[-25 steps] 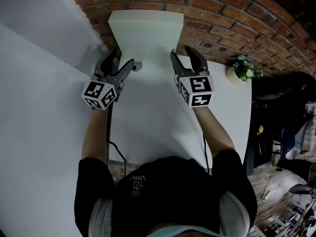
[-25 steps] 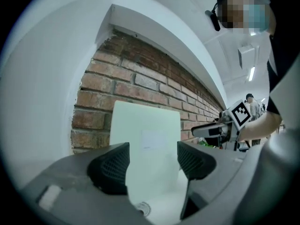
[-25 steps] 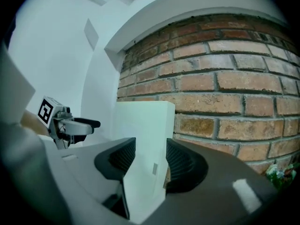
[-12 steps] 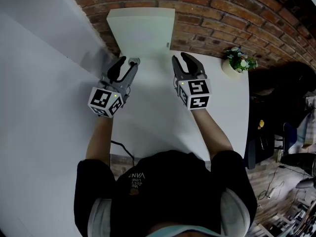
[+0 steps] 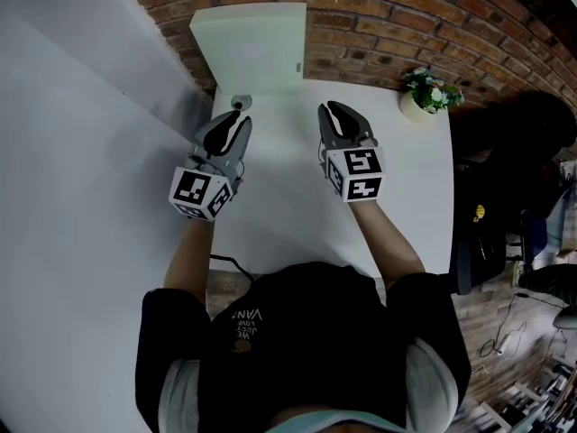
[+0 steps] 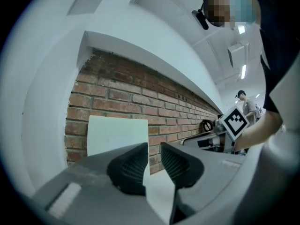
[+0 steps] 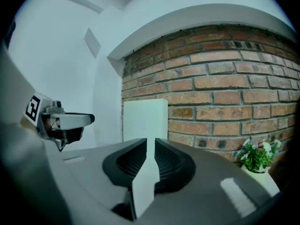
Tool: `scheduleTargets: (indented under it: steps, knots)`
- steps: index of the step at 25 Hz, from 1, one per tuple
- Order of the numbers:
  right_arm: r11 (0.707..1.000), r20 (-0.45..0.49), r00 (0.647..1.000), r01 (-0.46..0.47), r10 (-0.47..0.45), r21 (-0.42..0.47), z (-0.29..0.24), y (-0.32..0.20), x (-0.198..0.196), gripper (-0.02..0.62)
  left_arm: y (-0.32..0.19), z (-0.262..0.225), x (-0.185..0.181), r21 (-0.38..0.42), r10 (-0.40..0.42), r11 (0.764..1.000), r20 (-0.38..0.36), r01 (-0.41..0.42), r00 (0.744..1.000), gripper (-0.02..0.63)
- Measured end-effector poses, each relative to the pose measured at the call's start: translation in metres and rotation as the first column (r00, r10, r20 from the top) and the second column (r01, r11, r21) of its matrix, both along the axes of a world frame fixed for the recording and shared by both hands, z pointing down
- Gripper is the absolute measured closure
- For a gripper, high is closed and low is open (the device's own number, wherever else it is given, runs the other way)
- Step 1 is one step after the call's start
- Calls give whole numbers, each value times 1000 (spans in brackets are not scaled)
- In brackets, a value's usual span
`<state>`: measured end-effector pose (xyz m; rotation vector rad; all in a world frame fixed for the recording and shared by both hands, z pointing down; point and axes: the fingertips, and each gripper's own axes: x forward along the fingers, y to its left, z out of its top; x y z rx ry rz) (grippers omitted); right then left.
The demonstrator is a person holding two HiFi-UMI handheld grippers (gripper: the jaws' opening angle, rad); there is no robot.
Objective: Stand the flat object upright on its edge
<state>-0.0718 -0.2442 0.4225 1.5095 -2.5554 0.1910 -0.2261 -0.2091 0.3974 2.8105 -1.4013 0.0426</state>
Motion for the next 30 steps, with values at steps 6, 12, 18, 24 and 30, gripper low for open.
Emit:
scheduleTargets:
  steps: [6, 12, 18, 24, 30]
  knots:
    - [999, 23, 999, -26, 26, -18, 4, 28, 14, 570, 26, -5, 8, -4, 3, 1000, -17, -3, 1000, 548]
    - [999, 40, 998, -51, 51, -12, 1, 48, 29, 597, 46, -7, 14, 10, 1, 1000, -7, -1, 1000, 582]
    - [999, 49, 998, -38, 38, -13, -2, 66, 36, 597, 64, -10, 19, 12, -7, 1000, -13, 8, 1000, 604]
    - [999, 59, 998, -9, 10, -31, 7, 84, 37, 597, 83, -6, 22, -15, -26, 1000, -25, 26, 999, 604]
    - [999, 84, 996, 1, 2, -44, 15, 104, 38, 597, 99, 1, 18, -26, -40, 999, -37, 39, 998, 604]
